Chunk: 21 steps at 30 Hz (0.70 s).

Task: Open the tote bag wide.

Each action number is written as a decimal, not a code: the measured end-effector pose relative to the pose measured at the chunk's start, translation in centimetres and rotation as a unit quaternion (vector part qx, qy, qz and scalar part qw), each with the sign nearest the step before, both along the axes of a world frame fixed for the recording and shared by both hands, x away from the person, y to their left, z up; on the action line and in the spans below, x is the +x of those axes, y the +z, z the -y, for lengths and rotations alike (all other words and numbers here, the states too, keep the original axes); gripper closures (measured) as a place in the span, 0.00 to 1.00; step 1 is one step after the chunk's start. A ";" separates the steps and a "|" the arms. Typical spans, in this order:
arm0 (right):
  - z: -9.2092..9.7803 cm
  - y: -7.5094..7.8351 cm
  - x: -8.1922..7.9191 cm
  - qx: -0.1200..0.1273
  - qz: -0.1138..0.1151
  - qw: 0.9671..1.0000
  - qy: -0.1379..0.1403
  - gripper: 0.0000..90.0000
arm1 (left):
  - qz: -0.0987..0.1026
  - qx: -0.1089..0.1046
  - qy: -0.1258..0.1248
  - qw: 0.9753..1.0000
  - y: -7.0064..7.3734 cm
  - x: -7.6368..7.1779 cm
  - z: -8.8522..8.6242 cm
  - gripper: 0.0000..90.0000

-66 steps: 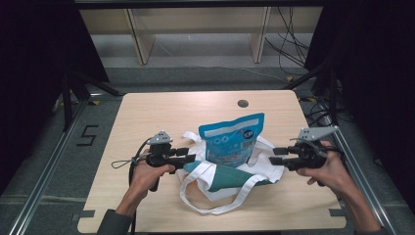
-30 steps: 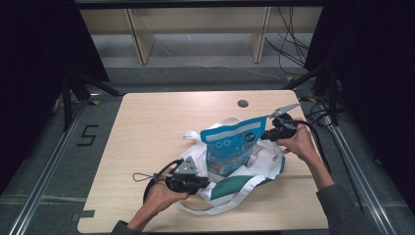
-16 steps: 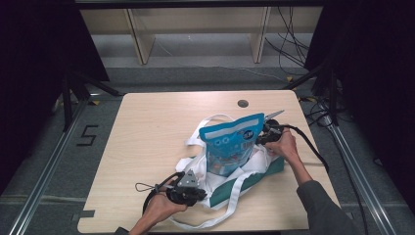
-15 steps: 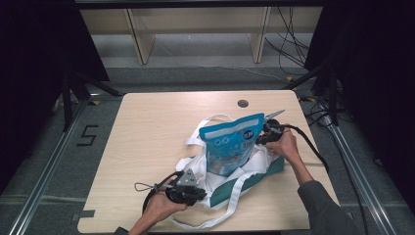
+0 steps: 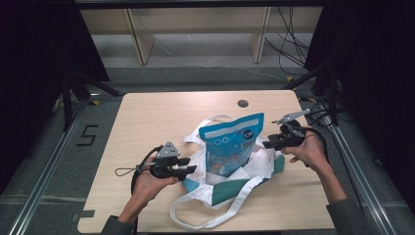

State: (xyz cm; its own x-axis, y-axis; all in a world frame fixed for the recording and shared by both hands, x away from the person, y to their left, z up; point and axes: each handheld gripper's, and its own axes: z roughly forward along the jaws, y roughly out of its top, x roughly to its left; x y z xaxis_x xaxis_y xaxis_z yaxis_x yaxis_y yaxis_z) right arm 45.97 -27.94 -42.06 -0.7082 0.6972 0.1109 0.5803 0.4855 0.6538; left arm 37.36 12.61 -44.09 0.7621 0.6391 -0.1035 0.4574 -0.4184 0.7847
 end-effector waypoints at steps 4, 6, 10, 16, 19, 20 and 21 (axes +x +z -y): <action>0.0 -0.8 -1.6 -0.027 0.008 0.999 0.014 0.64 | -0.032 -0.003 0.008 0.999 -1.7 1.5 0.8 0.61; -0.1 -1.3 -2.1 -0.031 0.006 0.999 0.017 0.63 | -0.043 -0.017 0.001 0.999 -2.1 2.0 1.3 0.59; -0.1 -2.4 -2.5 -0.055 -0.002 0.998 0.016 0.64 | -0.071 -0.022 0.012 0.997 -2.6 2.6 2.7 0.50; 0.1 -4.4 -2.6 -0.080 -0.018 0.997 0.009 0.75 | -0.058 0.008 -0.009 0.998 -3.4 3.2 3.1 0.62; 0.5 -5.2 -2.3 -0.075 -0.020 0.997 0.011 0.82 | -0.043 0.009 -0.011 0.999 -3.5 3.2 2.9 0.80; 0.5 -5.3 -2.5 -0.070 -0.030 0.997 0.000 0.86 | -0.039 0.004 -0.005 0.999 -3.3 3.2 2.6 0.85; 0.6 -5.4 -2.5 -0.062 -0.026 0.998 -0.002 0.87 | -0.027 0.001 0.000 1.000 -3.1 3.4 2.1 0.91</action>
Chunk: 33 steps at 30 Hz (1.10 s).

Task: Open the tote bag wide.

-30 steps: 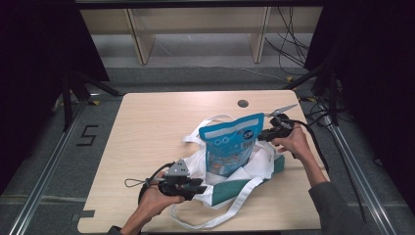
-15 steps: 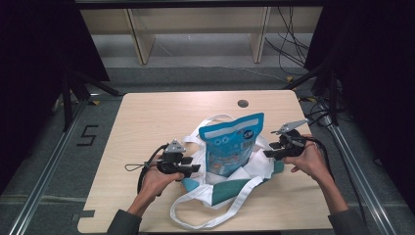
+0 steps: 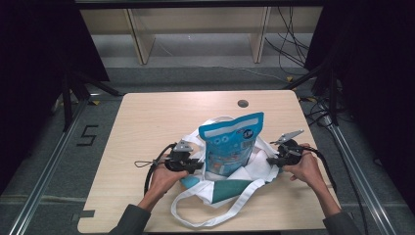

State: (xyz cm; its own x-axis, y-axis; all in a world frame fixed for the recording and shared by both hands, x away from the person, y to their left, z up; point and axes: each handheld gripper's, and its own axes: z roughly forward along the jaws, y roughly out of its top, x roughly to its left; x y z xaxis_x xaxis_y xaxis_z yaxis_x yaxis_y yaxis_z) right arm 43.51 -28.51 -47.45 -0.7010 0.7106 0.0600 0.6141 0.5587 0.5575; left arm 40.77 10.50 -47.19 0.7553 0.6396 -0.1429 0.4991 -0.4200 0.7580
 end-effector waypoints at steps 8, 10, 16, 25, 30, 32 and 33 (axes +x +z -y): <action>-0.1 -0.7 -0.7 0.005 -0.006 1.000 -0.002 0.89 | -0.019 0.003 0.042 0.999 -3.0 3.2 -1.8 0.97; -0.1 -1.3 -0.9 0.014 -0.001 1.000 -0.011 0.89 | -0.037 -0.020 0.056 0.998 -3.7 3.7 -2.0 0.97; -0.3 -1.1 -1.1 0.004 -0.004 1.000 -0.018 0.89 | -0.015 0.001 0.049 0.999 -2.8 3.8 -1.9 0.94; -1.0 -1.2 -0.4 0.021 -0.011 0.999 -0.034 0.88 | 0.001 -0.009 0.074 0.997 -2.8 5.4 -2.3 0.91; -1.4 -1.3 -0.1 0.017 -0.002 0.999 -0.038 0.88 | -0.017 -0.037 0.082 0.996 -3.0 6.8 -3.0 0.92; -1.7 -1.3 -0.1 0.015 -0.001 0.999 -0.037 0.88 | -0.015 -0.031 0.081 0.996 -3.0 7.2 -3.1 0.91; -1.7 -1.3 -0.1 0.015 0.000 0.999 -0.040 0.88 | -0.019 -0.039 0.087 0.995 -3.1 7.5 -3.1 0.91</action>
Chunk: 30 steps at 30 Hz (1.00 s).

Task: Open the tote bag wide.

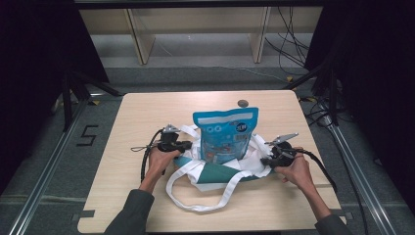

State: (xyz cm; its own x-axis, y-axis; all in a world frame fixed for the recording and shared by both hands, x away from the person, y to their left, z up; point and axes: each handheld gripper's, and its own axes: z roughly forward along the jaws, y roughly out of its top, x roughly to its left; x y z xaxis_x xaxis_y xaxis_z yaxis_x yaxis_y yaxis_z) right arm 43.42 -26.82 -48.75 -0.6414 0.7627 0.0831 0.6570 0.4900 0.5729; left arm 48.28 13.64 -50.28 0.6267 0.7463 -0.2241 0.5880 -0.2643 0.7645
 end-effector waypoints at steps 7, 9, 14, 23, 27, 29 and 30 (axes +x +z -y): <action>-0.3 -0.2 0.1 0.013 0.004 1.000 0.001 0.86 | -0.001 0.007 0.004 1.000 0.2 0.7 -0.3 0.89; -0.3 -0.1 0.1 0.014 0.004 1.000 0.002 0.85 | 0.001 0.003 0.009 1.000 0.3 0.5 -0.3 0.88; 0.0 0.1 -0.1 0.026 0.004 1.000 0.001 0.72 | -0.002 -0.022 0.026 0.999 0.9 -0.1 -0.5 0.69; 1.1 2.2 -0.9 0.061 0.022 0.997 -0.029 0.56 | -0.007 -0.033 0.037 0.999 2.7 -2.5 -2.1 0.55; 1.6 3.2 -1.1 0.088 0.047 0.995 -0.025 0.54 | -0.004 -0.012 0.031 0.999 3.4 -3.6 -2.5 0.51; 2.1 3.8 -1.3 0.082 0.045 0.995 -0.021 0.54 | 0.004 -0.019 0.031 0.999 3.7 -4.2 -2.5 0.49; 2.3 4.0 -1.3 0.086 0.043 0.995 -0.023 0.53 | 0.006 -0.013 0.025 1.000 4.0 -4.5 -2.5 0.48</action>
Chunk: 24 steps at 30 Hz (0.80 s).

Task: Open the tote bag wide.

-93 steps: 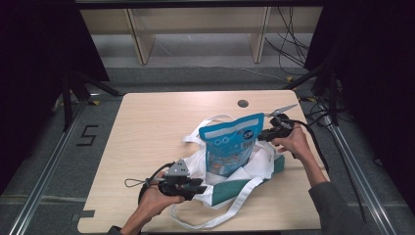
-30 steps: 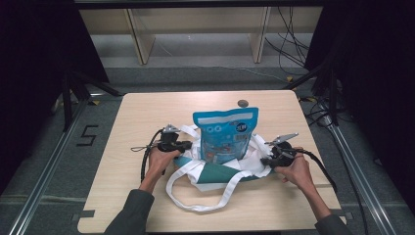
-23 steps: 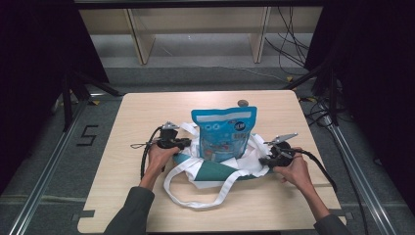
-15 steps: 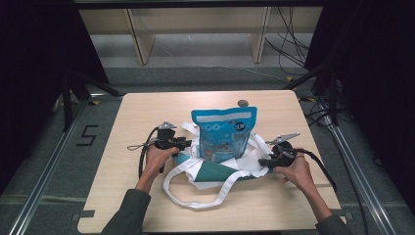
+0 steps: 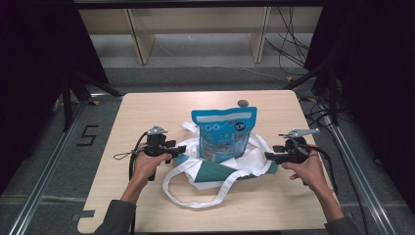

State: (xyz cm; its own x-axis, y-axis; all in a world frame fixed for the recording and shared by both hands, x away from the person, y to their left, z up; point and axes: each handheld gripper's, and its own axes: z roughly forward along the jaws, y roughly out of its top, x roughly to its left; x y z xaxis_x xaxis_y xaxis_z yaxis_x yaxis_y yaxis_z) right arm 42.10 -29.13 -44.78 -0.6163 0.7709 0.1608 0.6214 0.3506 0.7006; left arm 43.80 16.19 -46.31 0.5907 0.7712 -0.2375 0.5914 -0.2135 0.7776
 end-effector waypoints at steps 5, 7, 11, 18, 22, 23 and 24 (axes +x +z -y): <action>0.6 0.3 -0.1 0.008 0.010 1.000 -0.008 0.52 | 0.002 -0.002 -0.003 1.000 0.5 -1.2 -0.1 0.44; 0.6 0.4 -0.3 0.015 0.001 1.000 -0.012 0.51 | 0.004 -0.016 0.006 1.000 0.6 -1.7 -0.3 0.43; 1.0 0.6 -0.4 0.016 0.010 1.000 0.000 0.49 | 0.004 -0.027 0.009 1.000 0.9 -2.8 -0.7 0.40; 1.5 0.5 -1.0 0.012 0.020 1.000 -0.009 0.46 | 0.006 -0.026 0.007 1.000 1.2 -4.8 -1.4 0.35; 1.8 0.4 -1.3 0.026 0.010 1.000 -0.014 0.46 | 0.011 -0.036 0.013 0.999 1.5 -5.9 -1.7 0.31; 2.0 0.4 -1.3 0.015 0.023 1.000 -0.014 0.45 | 0.012 -0.039 0.012 0.999 1.5 -6.2 -1.8 0.30; 2.0 0.3 -1.4 0.021 0.024 0.999 -0.013 0.45 | 0.010 -0.040 0.012 0.999 1.5 -6.4 -1.8 0.29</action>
